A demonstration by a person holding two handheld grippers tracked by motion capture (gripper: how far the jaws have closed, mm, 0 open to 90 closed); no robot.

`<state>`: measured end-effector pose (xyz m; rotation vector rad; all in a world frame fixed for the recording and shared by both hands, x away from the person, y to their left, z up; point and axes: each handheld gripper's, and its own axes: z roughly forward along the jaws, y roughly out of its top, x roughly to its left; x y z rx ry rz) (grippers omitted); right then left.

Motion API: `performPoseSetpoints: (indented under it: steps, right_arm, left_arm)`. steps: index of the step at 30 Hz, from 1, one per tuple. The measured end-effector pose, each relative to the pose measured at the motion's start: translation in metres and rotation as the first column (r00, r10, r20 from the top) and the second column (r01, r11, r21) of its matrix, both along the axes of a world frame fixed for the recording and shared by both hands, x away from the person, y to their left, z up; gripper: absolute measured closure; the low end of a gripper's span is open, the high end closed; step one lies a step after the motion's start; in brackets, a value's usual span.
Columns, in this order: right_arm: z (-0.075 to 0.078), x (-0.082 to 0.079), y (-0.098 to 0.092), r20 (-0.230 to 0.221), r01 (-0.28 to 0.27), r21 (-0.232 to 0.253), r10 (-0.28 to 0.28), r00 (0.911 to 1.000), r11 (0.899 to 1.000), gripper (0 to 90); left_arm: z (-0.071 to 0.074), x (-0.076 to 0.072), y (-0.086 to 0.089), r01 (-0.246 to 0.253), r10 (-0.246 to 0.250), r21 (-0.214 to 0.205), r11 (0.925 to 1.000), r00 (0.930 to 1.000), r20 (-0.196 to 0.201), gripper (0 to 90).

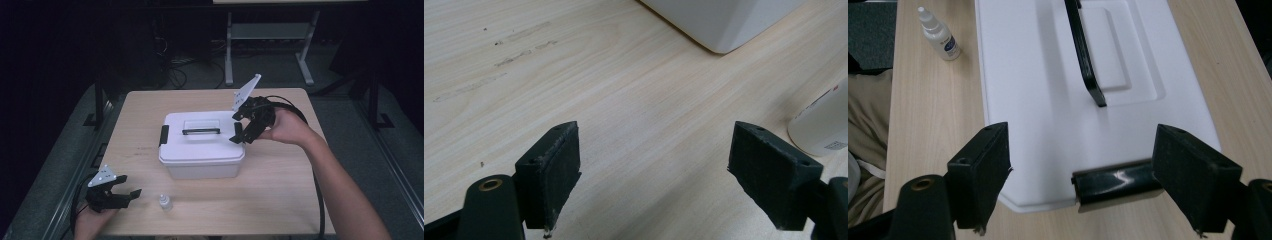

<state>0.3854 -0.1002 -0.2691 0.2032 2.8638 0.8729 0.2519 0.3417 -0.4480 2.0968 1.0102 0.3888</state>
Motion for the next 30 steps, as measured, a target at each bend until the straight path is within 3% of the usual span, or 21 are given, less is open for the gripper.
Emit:
performPoseSetpoints:
  steps: [18,26,30]
  right_arm:
    - [0.002,0.012,0.046,0.000,-0.078,-0.034,0.078,0.9969,0.996,28.4]
    - [-0.001,0.016,0.063,0.012,-0.099,-0.050,0.100,0.9949,0.994,38.7]
    - [-0.004,0.017,0.074,0.019,-0.109,-0.065,0.110,0.9938,0.992,49.3]
  left_arm:
    - [0.002,0.000,0.004,-0.007,0.007,-0.015,0.9999,1.0000,0.006,20.4]
    - [0.001,0.000,0.005,-0.006,0.007,-0.016,0.9998,1.0000,0.007,20.6]
    - [0.002,0.001,0.006,-0.009,0.009,-0.017,0.9998,0.9999,0.006,20.6]
